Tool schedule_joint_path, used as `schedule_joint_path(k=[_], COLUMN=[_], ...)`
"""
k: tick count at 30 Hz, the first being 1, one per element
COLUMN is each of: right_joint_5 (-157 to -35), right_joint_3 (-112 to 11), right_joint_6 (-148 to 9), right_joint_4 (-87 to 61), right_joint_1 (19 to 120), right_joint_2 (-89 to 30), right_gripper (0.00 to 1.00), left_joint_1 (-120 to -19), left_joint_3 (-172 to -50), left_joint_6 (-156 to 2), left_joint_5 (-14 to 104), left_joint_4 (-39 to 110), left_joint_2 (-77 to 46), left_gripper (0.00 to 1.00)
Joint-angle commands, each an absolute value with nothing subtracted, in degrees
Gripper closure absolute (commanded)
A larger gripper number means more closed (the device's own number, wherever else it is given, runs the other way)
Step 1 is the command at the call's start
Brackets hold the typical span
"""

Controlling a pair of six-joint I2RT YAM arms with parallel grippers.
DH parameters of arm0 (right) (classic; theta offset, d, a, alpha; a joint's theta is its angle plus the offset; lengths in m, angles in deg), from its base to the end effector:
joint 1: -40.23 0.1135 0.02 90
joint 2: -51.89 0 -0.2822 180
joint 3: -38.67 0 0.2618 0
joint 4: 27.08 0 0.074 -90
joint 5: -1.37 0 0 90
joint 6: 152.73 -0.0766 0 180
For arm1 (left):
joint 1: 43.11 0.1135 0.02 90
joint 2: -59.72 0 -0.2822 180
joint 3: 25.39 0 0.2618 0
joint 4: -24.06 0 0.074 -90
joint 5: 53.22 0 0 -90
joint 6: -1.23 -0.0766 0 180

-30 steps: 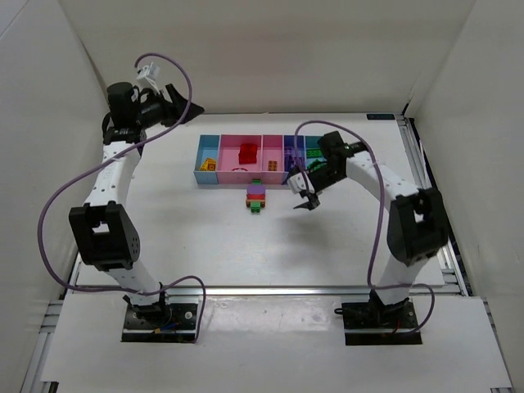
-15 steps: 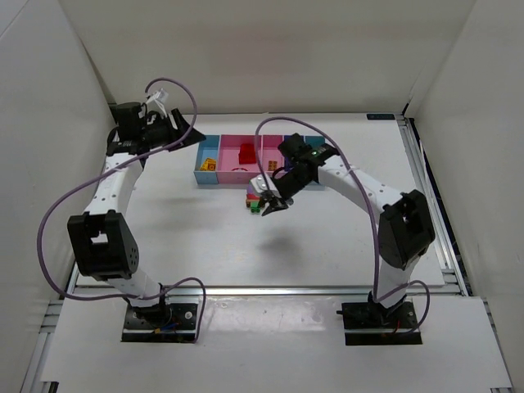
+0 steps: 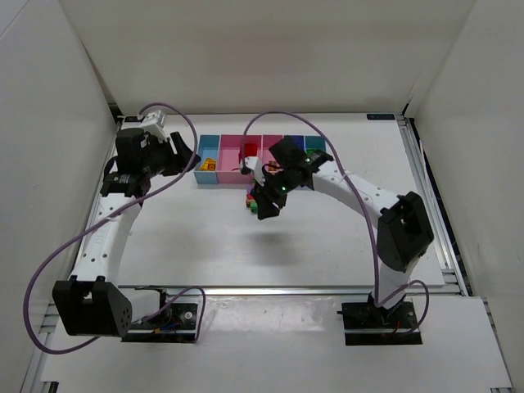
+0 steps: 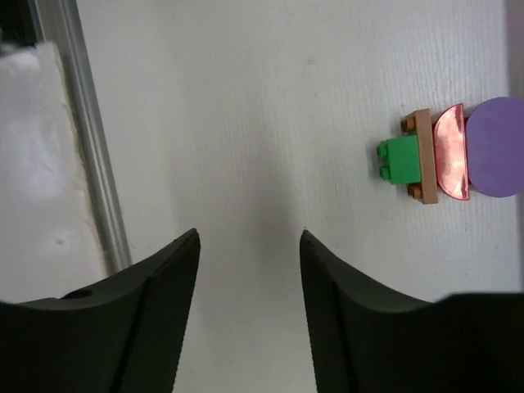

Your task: Sort the legos into containers by color

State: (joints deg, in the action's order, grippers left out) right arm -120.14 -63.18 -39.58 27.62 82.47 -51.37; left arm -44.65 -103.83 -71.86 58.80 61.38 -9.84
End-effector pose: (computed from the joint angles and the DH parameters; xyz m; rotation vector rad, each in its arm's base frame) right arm 0.2871 0.3148 0.2661 -1.5485 2.0102 0.8311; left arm 0.3067 -0.0370 0.3493 -0.0390 2.0805 -0.5943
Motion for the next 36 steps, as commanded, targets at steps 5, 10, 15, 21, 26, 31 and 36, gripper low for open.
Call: schedule_joint_path(k=[5,10,15,21,26,31,36], right_joint_5=[-132.9,-139.5,-141.2,-140.5,-138.0,-132.2,-121.3], right_joint_3=[-44.5,-50.8,-55.3,-59.5,-65.6,-69.0,-77.5], right_joint_6=[10.3,45.4,60.1,73.2,47.6,19.0,-18.0], right_joint_4=[18.4,33.3,36.3,41.0,35.2,27.0,27.6], right_joint_1=[79.5,75.7,75.1,75.8,79.3,80.9,81.5], right_joint_2=[-38.9,-45.4,-50.1,-55.5,-58.6,-60.2,-62.5], right_gripper=[0.33,0.26,0.25,0.31,0.34,0.34,0.4], left_joint_1=[-41.4,-38.0,-36.2,-35.8,-35.5,-35.5,-38.2], left_joint_3=[-102.4,-104.1,-104.8,-107.0,-107.4,-107.2,-107.6], left_joint_6=[-72.3,-71.5,-70.3,-70.8,-70.4,-70.5,-72.9], left_joint_5=[65.3,67.4,69.6,70.6,71.0,71.5,72.4], left_joint_4=[65.2,65.3,65.1,65.2,65.0,65.0,65.7], left_joint_2=[-9.4,-13.2,-15.8,-18.8,-19.5,-20.2,-19.6], left_gripper=[0.27,0.27,0.27,0.27,0.26,0.26,0.25])
